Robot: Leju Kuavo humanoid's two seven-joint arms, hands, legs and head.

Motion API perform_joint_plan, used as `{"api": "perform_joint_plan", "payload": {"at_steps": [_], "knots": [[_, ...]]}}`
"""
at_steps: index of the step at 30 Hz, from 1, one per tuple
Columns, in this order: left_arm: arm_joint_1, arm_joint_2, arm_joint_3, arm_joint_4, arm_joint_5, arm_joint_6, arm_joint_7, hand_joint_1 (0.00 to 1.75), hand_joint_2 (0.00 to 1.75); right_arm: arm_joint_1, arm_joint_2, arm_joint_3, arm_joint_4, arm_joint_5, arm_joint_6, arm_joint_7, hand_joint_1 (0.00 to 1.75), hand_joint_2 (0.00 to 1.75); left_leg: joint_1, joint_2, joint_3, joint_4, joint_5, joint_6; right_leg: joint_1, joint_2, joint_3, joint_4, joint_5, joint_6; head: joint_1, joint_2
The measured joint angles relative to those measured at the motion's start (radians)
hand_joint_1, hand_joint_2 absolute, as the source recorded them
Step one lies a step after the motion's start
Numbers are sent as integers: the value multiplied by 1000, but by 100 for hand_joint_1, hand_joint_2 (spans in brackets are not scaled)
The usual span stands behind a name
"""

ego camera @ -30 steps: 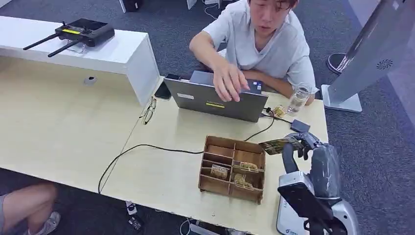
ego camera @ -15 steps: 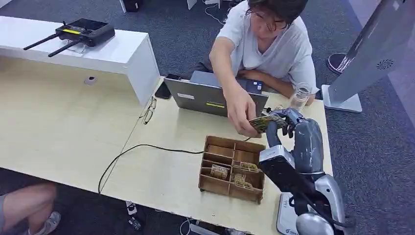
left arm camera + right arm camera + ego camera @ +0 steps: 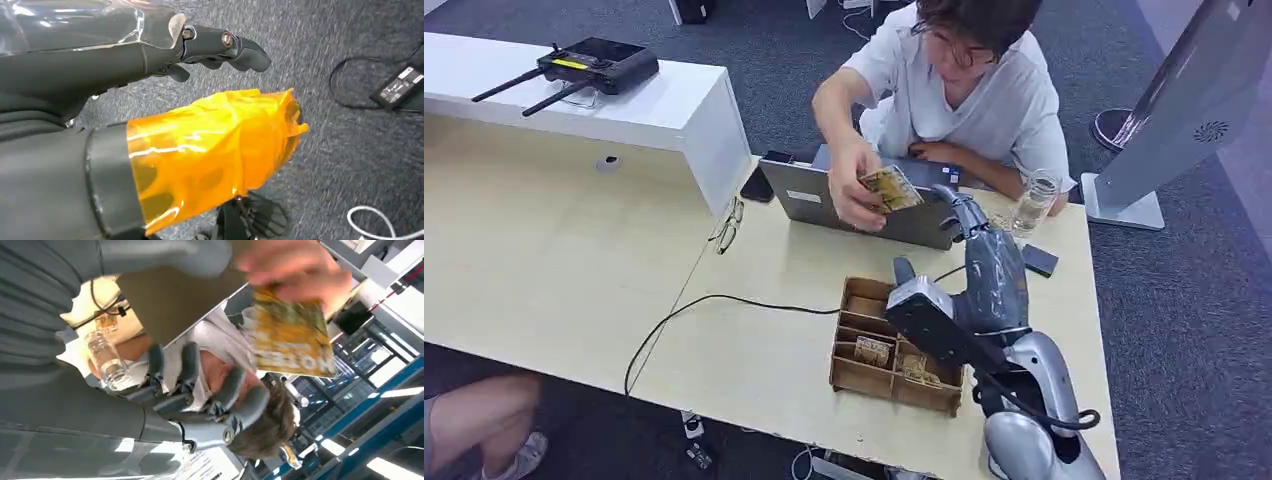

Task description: Pass the card to the sensor for recognition and then transmit it.

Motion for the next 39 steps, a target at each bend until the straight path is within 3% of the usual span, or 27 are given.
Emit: {"api": "perform_joint_plan", "payload": {"at_steps": [17, 18, 31, 39], "knots": [[0, 1, 0, 3, 21, 18, -13, 0, 0, 20, 0, 25, -27, -8, -30, -39, 0, 0, 0, 0, 0, 0, 0, 0, 0, 0, 0, 0, 0, 0, 0, 0], [0, 1, 0, 3, 21, 18, -13, 0, 0, 20, 0, 26, -28, -8, -30, -41, 0, 175, 0, 0, 0, 0, 0, 0, 0, 0, 0, 0, 0, 0, 0, 0], [0, 3, 0, 4, 33, 26, -13, 0, 0, 62, -4, 73, -30, 1, -28, -89, 0, 175, 0, 0, 0, 0, 0, 0, 0, 0, 0, 0, 0, 0, 0, 0], [2, 3, 2, 4, 45, 27, -13, 0, 0, 124, -8, 110, -44, 27, -33, -86, 0, 175, 0, 0, 0, 0, 0, 0, 0, 0, 0, 0, 0, 0, 0, 0]]}}
